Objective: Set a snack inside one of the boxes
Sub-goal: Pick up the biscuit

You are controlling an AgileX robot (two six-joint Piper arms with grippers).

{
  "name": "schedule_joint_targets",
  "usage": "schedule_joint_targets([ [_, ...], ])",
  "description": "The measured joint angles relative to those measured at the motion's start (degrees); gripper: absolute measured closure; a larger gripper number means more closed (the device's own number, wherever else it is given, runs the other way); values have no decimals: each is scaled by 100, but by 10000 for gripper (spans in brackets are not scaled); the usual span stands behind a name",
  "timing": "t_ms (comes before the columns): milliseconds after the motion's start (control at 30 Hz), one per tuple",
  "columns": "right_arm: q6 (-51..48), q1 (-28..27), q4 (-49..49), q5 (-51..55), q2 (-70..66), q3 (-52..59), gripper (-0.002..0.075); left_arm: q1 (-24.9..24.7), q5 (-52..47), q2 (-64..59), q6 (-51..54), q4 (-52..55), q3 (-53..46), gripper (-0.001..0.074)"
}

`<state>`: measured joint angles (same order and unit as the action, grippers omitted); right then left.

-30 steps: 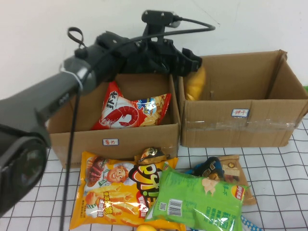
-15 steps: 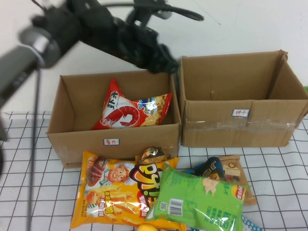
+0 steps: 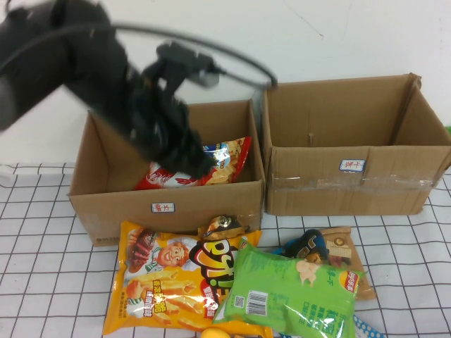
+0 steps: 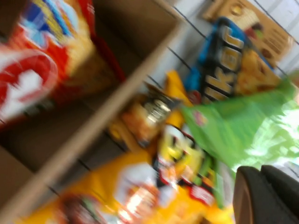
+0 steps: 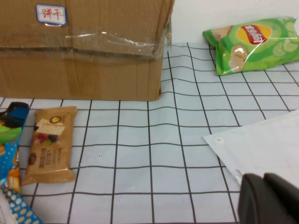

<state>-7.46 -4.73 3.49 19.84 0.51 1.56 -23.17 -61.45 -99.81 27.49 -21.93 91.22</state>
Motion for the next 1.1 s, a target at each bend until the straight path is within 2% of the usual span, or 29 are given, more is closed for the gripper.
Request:
schedule_joint_targets([
  [167, 0, 0, 0, 0, 0, 0, 727, -289, 667, 1123, -393, -33, -1766, 736],
  [333, 0, 0, 0, 0, 0, 0, 727, -344, 1207, 1831, -779, -54, -3537, 736],
  [633, 0, 0, 0, 0, 0, 0, 727, -357, 2241, 2772, -1532, -330, -5893, 736],
  [800, 0, 0, 0, 0, 0, 0, 727, -605, 2921, 3038, -1763, -444, -6494, 735],
  [967, 0, 0, 0, 0, 0, 0, 727, -963, 3561, 2907, -1846, -663, -6527, 735],
  [1100, 0, 0, 0, 0, 0, 0, 727, -1095, 3710, 2614, -1812, -926, -6527, 736],
])
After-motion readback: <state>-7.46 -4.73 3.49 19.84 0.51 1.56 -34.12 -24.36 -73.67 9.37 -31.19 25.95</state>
